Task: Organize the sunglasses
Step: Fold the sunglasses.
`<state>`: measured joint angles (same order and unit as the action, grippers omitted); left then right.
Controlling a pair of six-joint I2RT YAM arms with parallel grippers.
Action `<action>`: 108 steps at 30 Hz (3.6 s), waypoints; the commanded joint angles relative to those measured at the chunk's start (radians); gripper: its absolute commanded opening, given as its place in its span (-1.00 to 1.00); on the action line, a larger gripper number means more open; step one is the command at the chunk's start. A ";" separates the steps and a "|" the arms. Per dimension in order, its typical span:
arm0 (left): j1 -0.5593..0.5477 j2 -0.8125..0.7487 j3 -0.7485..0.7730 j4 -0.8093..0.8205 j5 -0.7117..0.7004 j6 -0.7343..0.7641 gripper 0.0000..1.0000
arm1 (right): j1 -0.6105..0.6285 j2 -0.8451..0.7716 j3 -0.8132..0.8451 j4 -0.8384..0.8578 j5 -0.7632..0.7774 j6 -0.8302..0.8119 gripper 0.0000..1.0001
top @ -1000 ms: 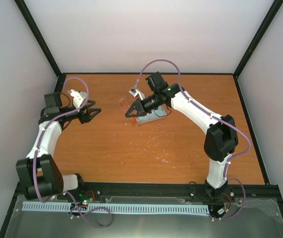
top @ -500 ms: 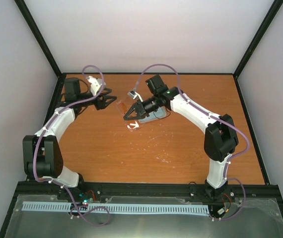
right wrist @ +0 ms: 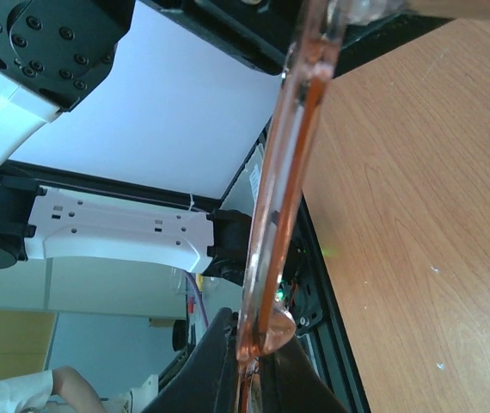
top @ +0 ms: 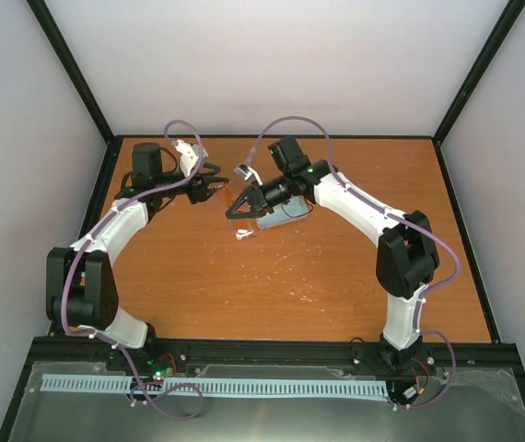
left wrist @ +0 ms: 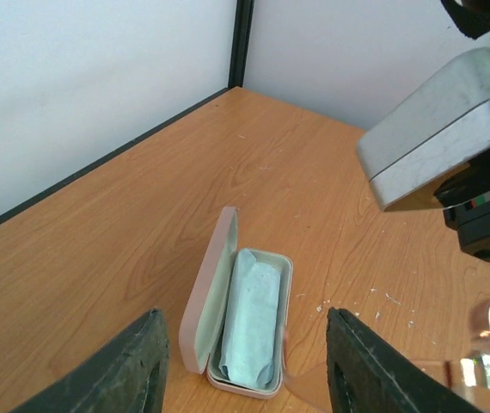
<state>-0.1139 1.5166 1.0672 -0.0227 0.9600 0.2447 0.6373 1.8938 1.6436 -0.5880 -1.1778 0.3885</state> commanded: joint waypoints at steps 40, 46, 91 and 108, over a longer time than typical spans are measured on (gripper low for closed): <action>-0.004 0.048 0.052 -0.059 0.052 -0.051 -0.16 | -0.020 -0.024 0.063 0.112 -0.075 -0.015 -0.94; -0.018 -0.003 0.030 -0.044 0.074 -0.085 -0.16 | -0.027 -0.001 0.061 0.139 -0.077 0.002 -0.94; -0.180 -0.265 -0.188 -0.198 0.048 0.132 -0.74 | -0.202 -0.078 -0.158 0.678 0.072 0.484 -0.94; -0.299 -0.081 -0.134 0.083 0.110 -0.036 -0.57 | -0.200 -0.196 -0.334 0.913 0.078 0.699 -0.94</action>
<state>-0.4053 1.3998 0.8772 -0.0631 1.0130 0.2871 0.4324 1.7538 1.3495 0.2111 -1.1061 1.0119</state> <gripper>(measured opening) 0.210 0.033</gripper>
